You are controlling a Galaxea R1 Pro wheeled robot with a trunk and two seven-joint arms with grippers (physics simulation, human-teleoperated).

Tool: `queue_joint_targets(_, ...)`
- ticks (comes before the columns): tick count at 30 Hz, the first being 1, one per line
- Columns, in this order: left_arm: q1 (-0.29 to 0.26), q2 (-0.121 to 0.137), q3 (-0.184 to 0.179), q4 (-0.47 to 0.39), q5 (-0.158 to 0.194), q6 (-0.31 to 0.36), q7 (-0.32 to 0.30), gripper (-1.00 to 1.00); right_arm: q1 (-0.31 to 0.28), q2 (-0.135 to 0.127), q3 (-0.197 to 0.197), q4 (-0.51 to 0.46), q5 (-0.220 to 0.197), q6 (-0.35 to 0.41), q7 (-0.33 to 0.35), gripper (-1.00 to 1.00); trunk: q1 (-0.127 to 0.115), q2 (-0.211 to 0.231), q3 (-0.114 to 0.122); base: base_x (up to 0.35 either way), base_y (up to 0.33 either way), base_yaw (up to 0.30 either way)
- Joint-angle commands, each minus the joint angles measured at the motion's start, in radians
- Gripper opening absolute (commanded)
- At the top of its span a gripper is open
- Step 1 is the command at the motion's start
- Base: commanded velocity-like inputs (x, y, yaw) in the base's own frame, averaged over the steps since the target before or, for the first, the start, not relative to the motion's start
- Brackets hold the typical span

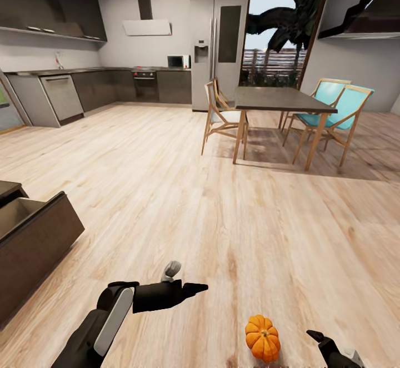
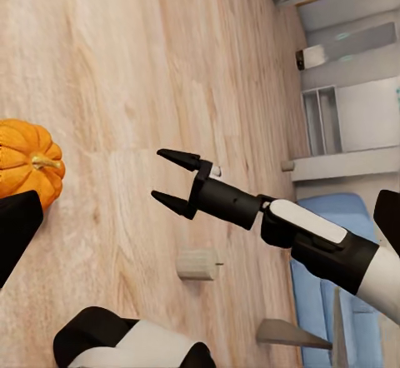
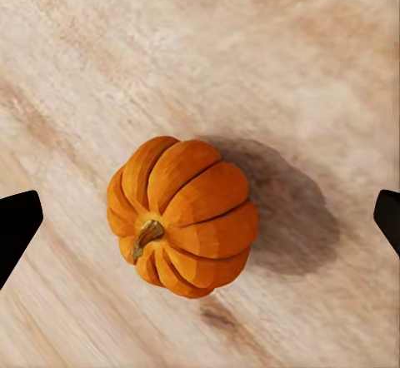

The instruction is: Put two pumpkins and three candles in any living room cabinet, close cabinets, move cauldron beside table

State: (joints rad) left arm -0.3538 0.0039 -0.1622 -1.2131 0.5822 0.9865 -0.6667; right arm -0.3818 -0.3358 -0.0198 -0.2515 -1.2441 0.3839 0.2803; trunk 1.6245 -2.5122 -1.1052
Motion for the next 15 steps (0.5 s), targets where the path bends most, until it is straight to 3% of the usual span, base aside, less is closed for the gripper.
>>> queue_joint_targets(1,-0.001,0.0,0.0,0.0,0.001,0.004,-0.002,1.0,-0.018,0.0,0.001,0.001,-0.001,0.006,-0.012,1.0,0.0,-0.001,-0.005,0.0,0.0,0.0)
queue_joint_targets(6,-0.001,0.001,0.001,0.0,0.001,0.004,-0.002,1.0,-0.048,0.002,0.004,0.001,0.021,0.0,-0.074,1.0,0.002,-0.002,-0.024,0.0,0.0,0.0)
queue_joint_targets(15,-0.001,0.001,0.001,0.0,0.001,0.006,-0.002,1.0,-0.051,0.005,0.007,-0.001,0.028,0.0,-0.075,1.0,0.003,-0.002,-0.032,0.0,0.0,0.0)
